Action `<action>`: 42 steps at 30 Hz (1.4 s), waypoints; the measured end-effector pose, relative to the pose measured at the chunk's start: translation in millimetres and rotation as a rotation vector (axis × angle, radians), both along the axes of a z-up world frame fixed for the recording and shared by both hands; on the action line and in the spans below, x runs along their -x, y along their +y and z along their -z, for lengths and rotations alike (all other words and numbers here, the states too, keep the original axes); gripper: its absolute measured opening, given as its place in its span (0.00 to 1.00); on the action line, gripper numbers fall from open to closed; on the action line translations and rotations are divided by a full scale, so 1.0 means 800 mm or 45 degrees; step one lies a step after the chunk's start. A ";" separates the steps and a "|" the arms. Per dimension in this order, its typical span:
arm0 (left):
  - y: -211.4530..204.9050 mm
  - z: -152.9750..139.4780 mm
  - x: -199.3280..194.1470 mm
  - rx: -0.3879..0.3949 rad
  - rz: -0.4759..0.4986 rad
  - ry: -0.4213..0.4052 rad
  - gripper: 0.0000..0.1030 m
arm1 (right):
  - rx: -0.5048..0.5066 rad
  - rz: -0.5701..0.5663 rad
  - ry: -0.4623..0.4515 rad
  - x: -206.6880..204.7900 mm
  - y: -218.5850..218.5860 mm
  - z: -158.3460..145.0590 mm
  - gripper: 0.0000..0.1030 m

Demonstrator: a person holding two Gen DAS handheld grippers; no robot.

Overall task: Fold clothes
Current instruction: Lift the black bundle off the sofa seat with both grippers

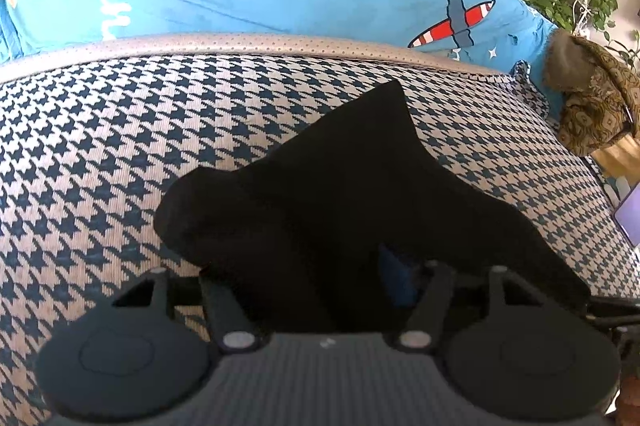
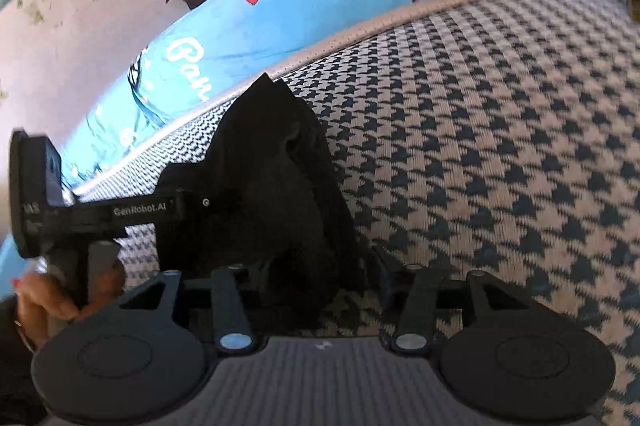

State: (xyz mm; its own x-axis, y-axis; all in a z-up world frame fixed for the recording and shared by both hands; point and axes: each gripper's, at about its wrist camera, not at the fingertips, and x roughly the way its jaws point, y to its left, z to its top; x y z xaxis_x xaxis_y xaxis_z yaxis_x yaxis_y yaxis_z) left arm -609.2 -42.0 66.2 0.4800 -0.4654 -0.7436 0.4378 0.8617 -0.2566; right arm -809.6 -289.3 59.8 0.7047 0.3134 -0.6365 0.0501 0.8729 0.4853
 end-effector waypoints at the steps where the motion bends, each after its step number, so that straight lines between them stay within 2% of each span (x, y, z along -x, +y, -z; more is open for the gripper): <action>1: 0.000 0.001 -0.001 0.002 -0.002 0.002 0.61 | -0.029 0.001 0.002 -0.001 -0.002 0.002 0.48; 5: 0.001 0.002 -0.001 0.005 -0.008 0.003 0.62 | -0.113 -0.012 -0.018 -0.009 0.000 0.011 0.49; 12: 0.000 0.002 -0.003 0.011 -0.017 0.004 0.62 | -0.102 0.009 -0.073 -0.028 0.014 0.016 0.47; 13: -0.001 0.002 -0.002 0.010 -0.016 0.001 0.58 | -0.101 0.020 -0.074 -0.031 0.015 0.017 0.46; 15: -0.004 -0.001 0.000 0.009 -0.010 -0.009 0.51 | -0.100 0.045 -0.067 -0.037 0.019 0.017 0.35; 18: -0.010 -0.007 0.006 -0.029 -0.006 -0.054 0.43 | -0.084 0.059 -0.060 -0.043 0.024 0.014 0.28; 22: -0.011 -0.014 0.014 -0.063 -0.023 -0.098 0.31 | 0.005 0.031 -0.081 -0.044 0.037 0.001 0.22; 25: -0.010 -0.019 0.018 -0.089 -0.044 -0.118 0.29 | 0.079 0.001 -0.130 -0.042 0.049 -0.013 0.20; 32: 0.001 -0.043 0.029 -0.123 -0.099 -0.199 0.28 | 0.182 -0.065 -0.227 -0.040 0.074 -0.037 0.19; 42: 0.026 -0.070 0.036 -0.153 -0.189 -0.240 0.28 | 0.206 -0.119 -0.315 -0.045 0.101 -0.062 0.19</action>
